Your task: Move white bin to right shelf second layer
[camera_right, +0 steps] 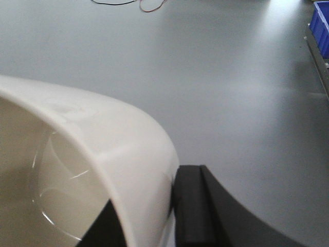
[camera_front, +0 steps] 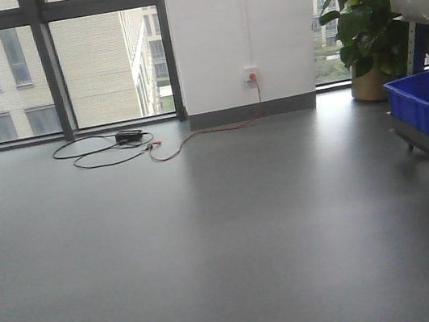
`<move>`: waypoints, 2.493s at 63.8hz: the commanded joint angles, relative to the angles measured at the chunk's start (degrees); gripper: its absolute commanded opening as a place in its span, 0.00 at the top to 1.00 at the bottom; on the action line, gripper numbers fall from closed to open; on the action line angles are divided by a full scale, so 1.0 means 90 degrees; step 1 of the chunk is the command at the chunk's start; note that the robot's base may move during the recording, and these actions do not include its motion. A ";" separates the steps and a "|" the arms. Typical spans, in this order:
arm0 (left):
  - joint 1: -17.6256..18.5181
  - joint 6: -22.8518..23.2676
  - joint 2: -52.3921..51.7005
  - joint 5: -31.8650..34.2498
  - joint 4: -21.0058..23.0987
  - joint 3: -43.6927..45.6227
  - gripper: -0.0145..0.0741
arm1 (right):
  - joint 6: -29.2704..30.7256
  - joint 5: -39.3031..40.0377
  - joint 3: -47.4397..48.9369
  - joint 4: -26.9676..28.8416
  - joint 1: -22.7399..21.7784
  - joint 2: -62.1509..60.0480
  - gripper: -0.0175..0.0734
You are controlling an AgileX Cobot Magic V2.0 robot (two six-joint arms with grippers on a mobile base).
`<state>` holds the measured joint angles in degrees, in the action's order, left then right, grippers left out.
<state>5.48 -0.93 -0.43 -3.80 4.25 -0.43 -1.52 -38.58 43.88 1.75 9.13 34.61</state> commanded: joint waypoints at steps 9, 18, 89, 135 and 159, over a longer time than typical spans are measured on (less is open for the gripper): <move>0.0036 0.0047 -0.0011 0.0548 0.0007 -0.0234 0.74 | -0.0015 0.0590 0.0189 -0.0002 -0.0048 0.0013 0.75; 0.0036 0.0047 -0.0011 0.0548 0.0007 -0.0234 0.74 | -0.0015 0.0590 0.0189 -0.0002 -0.0048 0.0013 0.75; 0.0036 0.0047 -0.0011 0.0548 0.0007 -0.0234 0.74 | -0.0015 0.0590 0.0189 -0.0002 -0.0048 0.0013 0.75; 0.0036 0.0047 -0.0011 0.0548 0.0007 -0.0234 0.74 | -0.0015 0.0590 0.0189 -0.0002 -0.0048 0.0013 0.75; 0.0036 0.0047 -0.0011 0.0548 0.0007 -0.0234 0.74 | -0.0015 0.0590 0.0189 -0.0002 -0.0048 0.0013 0.75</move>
<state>5.48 -0.93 -0.43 -3.80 4.25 -0.43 -1.52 -38.58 43.88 1.75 9.13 34.61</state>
